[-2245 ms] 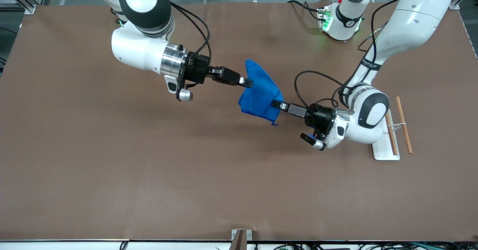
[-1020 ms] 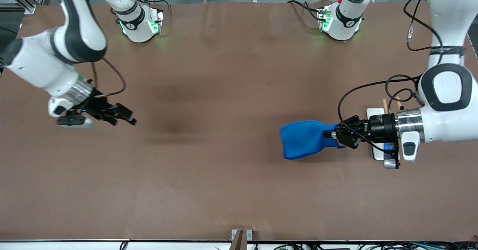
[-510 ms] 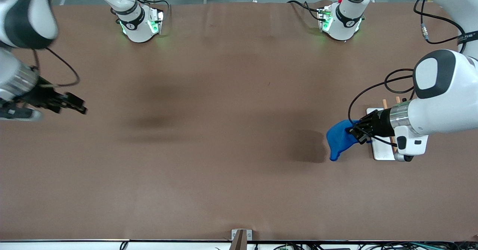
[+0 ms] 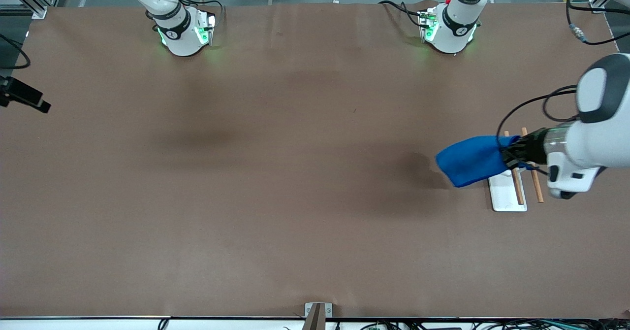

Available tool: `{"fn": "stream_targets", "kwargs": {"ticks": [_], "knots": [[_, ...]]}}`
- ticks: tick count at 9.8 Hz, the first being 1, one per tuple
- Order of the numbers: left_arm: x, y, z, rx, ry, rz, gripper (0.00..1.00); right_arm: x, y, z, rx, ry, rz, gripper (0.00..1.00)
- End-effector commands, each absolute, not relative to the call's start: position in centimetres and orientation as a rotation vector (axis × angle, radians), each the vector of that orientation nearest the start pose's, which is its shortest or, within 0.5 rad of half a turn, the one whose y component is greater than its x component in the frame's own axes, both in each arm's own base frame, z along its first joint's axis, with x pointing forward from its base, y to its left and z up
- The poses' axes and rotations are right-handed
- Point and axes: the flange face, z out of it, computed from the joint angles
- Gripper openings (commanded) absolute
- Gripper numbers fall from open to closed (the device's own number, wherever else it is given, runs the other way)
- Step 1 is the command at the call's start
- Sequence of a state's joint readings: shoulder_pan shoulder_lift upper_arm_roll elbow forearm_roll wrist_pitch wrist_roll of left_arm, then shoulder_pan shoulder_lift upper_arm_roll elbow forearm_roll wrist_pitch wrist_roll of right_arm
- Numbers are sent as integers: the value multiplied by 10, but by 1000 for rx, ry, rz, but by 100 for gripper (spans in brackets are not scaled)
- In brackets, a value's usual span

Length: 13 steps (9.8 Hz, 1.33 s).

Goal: Right arm passes towel to left arm to hang
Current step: 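Carry the towel with the left gripper over the wooden dowels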

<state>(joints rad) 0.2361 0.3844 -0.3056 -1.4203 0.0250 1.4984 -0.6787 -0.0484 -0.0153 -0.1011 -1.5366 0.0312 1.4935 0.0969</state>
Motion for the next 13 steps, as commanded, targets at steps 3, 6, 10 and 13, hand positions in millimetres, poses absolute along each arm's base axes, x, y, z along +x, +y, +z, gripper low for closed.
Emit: {"fn": "stream_targets", "kwargs": {"ticks": [3, 6, 10, 13], "knots": [[640, 55, 430, -2938, -676, 466, 0, 537, -81, 640, -3085, 473, 24, 100], [641, 89, 426, -2970, -431, 440, 1, 534, -81, 656, -3102, 371, 16, 100], [648, 122, 421, -2965, -233, 360, 1, 530, -83, 660, -3149, 312, 51, 100], [651, 171, 386, -3013, -184, 341, 3, 530, -84, 659, -3148, 317, 53, 100]]}}
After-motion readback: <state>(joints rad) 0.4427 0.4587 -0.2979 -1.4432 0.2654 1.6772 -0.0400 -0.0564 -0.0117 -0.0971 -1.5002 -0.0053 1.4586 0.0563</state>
